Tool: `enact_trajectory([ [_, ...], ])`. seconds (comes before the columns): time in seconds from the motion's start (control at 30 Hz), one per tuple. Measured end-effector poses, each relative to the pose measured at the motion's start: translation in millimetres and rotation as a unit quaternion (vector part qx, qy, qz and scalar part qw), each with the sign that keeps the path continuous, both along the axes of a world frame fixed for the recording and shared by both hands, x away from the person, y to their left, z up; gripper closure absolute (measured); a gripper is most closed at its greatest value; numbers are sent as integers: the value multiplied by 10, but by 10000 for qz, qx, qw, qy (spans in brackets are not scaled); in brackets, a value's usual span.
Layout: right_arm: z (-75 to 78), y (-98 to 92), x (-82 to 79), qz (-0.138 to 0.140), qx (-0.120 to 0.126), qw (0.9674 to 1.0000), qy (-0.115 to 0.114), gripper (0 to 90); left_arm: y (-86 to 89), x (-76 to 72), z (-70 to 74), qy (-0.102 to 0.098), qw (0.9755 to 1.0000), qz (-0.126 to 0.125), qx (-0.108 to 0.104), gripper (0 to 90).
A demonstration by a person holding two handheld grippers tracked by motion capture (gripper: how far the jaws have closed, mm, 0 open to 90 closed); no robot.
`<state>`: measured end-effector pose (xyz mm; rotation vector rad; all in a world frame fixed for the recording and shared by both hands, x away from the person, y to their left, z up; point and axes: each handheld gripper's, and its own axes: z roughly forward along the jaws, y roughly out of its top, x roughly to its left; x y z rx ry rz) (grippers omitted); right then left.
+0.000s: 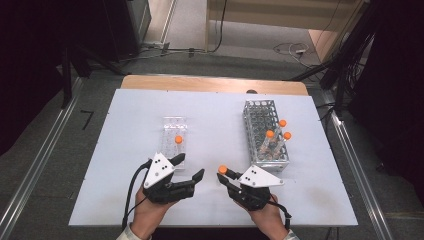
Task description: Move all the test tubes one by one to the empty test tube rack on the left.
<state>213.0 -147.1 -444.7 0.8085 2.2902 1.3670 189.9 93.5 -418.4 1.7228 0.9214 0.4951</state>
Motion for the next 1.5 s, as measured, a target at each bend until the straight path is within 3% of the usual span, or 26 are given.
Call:
enact_trajectory([
  [0.13,-29,83,-28,114,-49,9999,11,720,-108,-17,-24,18,9996,-289,2,366],
  [0.33,-53,155,-55,218,-75,9997,45,720,-211,-29,-60,29,9986,-515,64,490],
  [0.9,-47,202,-96,335,-44,9994,47,720,-277,-4,-138,87,9979,-614,162,680],
  [1.17,-49,202,-94,338,-50,9994,55,711,-264,7,-136,142,9978,-632,117,698],
  [1.23,-49,205,-93,391,-53,9992,77,644,-261,8,-130,117,9981,-603,102,700],
  [1.4,-62,224,-67,447,-198,9986,217,366,-170,29,-61,79,9988,-482,16,701],
  [1.5,-69,210,-35,372,-228,9986,313,308,-82,50,-10,46,9993,-378,-42,701],
])
